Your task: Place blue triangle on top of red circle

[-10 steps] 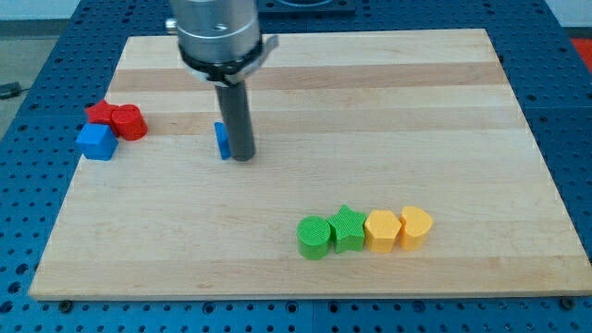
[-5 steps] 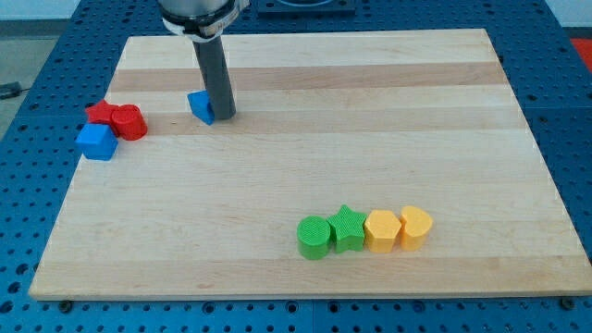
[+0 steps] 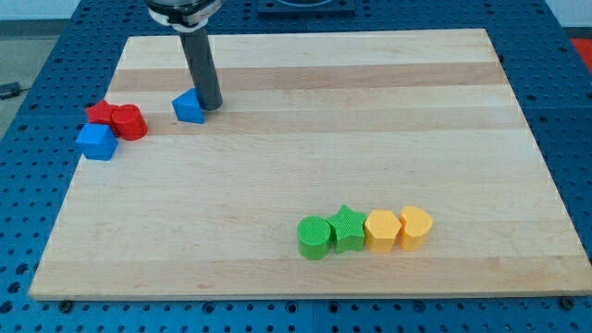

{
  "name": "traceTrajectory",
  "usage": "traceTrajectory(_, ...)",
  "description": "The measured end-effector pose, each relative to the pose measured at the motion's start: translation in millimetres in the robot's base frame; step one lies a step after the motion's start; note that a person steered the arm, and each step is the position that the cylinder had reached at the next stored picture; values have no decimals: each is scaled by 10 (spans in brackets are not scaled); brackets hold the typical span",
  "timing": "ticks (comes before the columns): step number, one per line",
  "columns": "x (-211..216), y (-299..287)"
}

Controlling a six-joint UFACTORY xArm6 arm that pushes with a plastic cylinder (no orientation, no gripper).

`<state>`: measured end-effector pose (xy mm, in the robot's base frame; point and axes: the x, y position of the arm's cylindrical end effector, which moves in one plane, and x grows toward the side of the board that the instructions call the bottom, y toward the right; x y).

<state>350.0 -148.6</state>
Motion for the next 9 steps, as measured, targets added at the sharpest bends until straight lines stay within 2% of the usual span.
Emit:
traceTrajectory(4,3,-1018)
traceTrajectory(5,-4,-914)
traceTrajectory(6,-52,-357)
traceTrajectory(7,72,417)
traceTrajectory(8,378,251)
traceTrajectory(9,381,-29)
